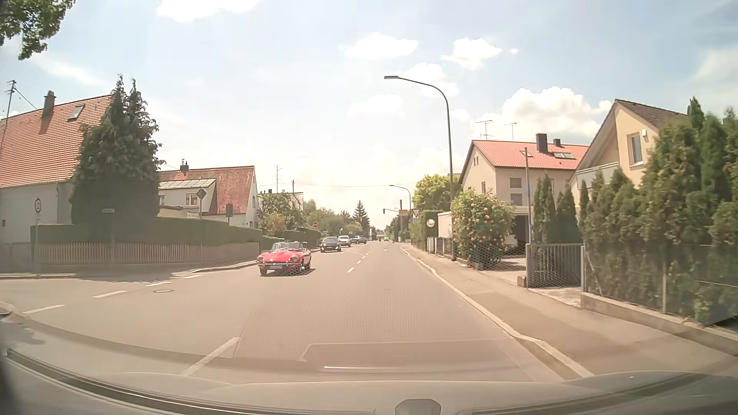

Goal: Follow the waypoints while adhering to traffic rules and regulations

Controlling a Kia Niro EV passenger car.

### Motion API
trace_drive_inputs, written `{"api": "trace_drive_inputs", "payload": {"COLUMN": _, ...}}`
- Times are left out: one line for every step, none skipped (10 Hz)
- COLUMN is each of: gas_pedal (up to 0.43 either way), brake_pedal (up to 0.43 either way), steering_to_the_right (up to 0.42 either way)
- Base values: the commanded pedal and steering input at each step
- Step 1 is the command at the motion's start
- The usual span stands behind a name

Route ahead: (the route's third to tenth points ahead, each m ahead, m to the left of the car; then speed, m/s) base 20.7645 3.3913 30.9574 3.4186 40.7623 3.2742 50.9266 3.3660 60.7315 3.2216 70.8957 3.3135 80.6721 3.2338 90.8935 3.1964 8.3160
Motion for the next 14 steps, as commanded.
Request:
{"api": "trace_drive_inputs", "payload": {"gas_pedal": 0.177, "brake_pedal": 0.000, "steering_to_the_right": 0.003}}
{"api": "trace_drive_inputs", "payload": {"gas_pedal": 0.169, "brake_pedal": 0.000, "steering_to_the_right": 0.001}}
{"api": "trace_drive_inputs", "payload": {"gas_pedal": 0.157, "brake_pedal": 0.000, "steering_to_the_right": -0.001}}
{"api": "trace_drive_inputs", "payload": {"gas_pedal": 0.157, "brake_pedal": 0.000, "steering_to_the_right": -0.002}}
{"api": "trace_drive_inputs", "payload": {"gas_pedal": 0.157, "brake_pedal": 0.000, "steering_to_the_right": -0.004}}
{"api": "trace_drive_inputs", "payload": {"gas_pedal": 0.157, "brake_pedal": 0.000, "steering_to_the_right": -0.005}}
{"api": "trace_drive_inputs", "payload": {"gas_pedal": 0.157, "brake_pedal": 0.000, "steering_to_the_right": -0.006}}
{"api": "trace_drive_inputs", "payload": {"gas_pedal": 0.157, "brake_pedal": 0.000, "steering_to_the_right": -0.006}}
{"api": "trace_drive_inputs", "payload": {"gas_pedal": 0.157, "brake_pedal": 0.000, "steering_to_the_right": -0.006}}
{"api": "trace_drive_inputs", "payload": {"gas_pedal": 0.157, "brake_pedal": 0.000, "steering_to_the_right": -0.006}}
{"api": "trace_drive_inputs", "payload": {"gas_pedal": 0.157, "brake_pedal": 0.000, "steering_to_the_right": -0.005}}
{"api": "trace_drive_inputs", "payload": {"gas_pedal": 0.157, "brake_pedal": 0.000, "steering_to_the_right": -0.006}}
{"api": "trace_drive_inputs", "payload": {"gas_pedal": 0.157, "brake_pedal": 0.000, "steering_to_the_right": -0.006}}
{"api": "trace_drive_inputs", "payload": {"gas_pedal": 0.157, "brake_pedal": 0.000, "steering_to_the_right": -0.006}}
